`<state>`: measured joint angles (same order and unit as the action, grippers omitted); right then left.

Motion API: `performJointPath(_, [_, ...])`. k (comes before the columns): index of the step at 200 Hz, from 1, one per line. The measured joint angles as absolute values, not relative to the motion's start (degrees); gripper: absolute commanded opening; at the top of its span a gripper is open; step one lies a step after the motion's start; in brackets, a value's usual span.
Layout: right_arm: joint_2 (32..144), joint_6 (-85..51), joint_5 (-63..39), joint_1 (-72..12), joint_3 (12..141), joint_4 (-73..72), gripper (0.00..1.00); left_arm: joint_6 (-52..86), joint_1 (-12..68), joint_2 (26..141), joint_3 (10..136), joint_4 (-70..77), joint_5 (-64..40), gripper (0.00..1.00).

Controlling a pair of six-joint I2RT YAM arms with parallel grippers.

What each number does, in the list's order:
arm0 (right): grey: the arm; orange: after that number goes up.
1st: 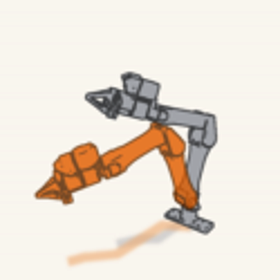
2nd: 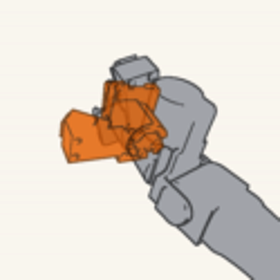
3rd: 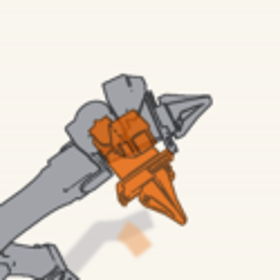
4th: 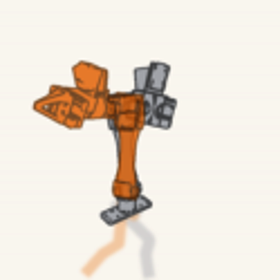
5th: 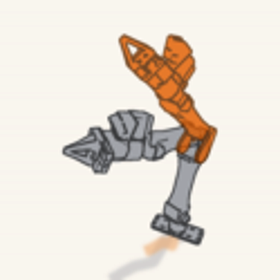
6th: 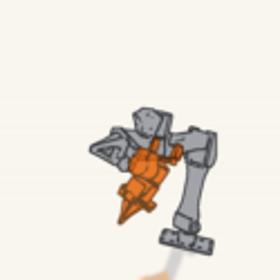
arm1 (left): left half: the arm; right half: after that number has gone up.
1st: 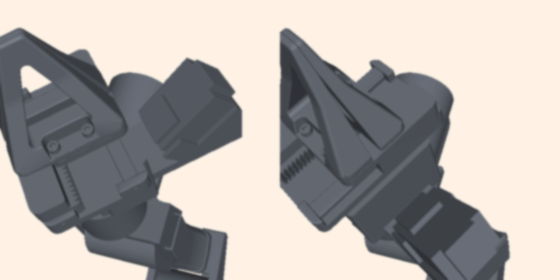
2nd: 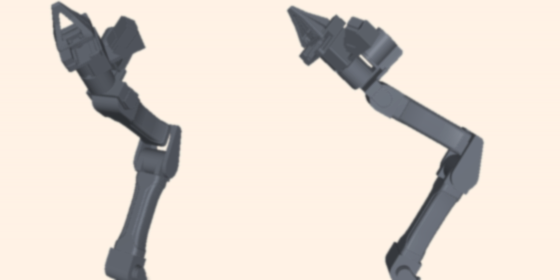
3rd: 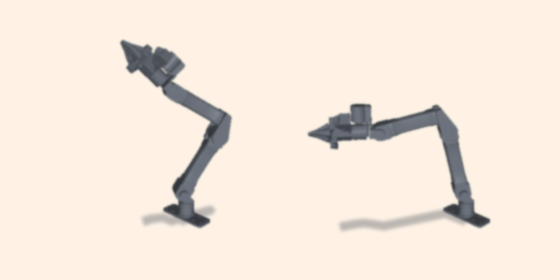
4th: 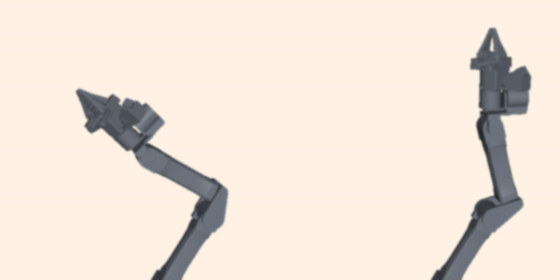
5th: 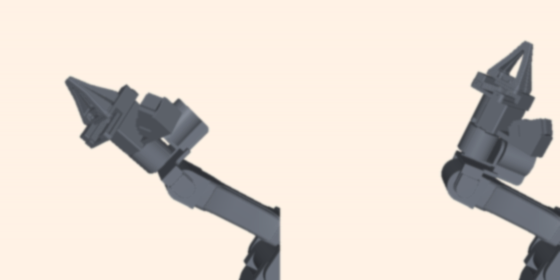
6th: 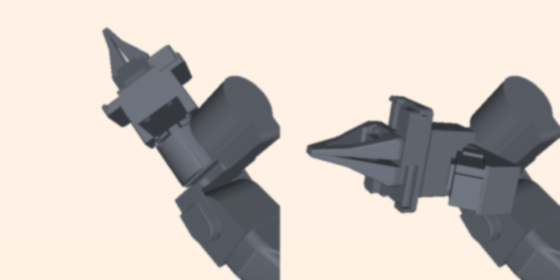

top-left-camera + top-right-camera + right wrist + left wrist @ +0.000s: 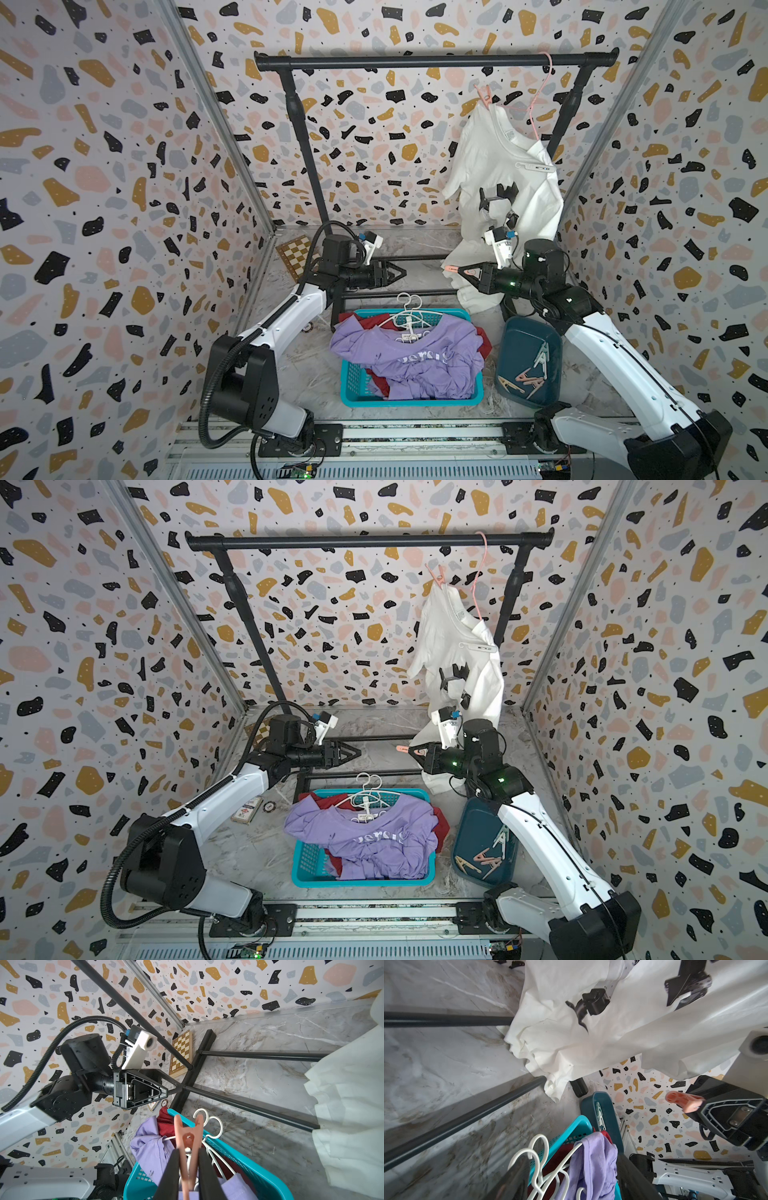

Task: Use clothespins to secure the t-shirt on both sides of the hanger
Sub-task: Pick up the hanger from the basket.

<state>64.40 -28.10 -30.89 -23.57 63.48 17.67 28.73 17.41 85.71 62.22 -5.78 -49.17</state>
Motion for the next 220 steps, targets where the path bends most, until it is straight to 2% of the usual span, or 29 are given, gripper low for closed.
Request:
performJointPath(49, [64.3,-23.5,-31.1,-23.6,62.7,22.8,0.0,27.6,17.4,87.3,59.3,-5.8,-50.3,0.59])
performJointPath(150, [63.3,-21.6,-30.2,-23.6,60.8,24.9,0.0,27.1,17.7,92.9,56.9,-3.2,-50.9,0.55])
performJointPath(220, [63.3,-21.3,-29.9,-23.5,60.0,25.1,0.0,29.8,19.3,96.8,55.6,3.5,-53.8,0.36])
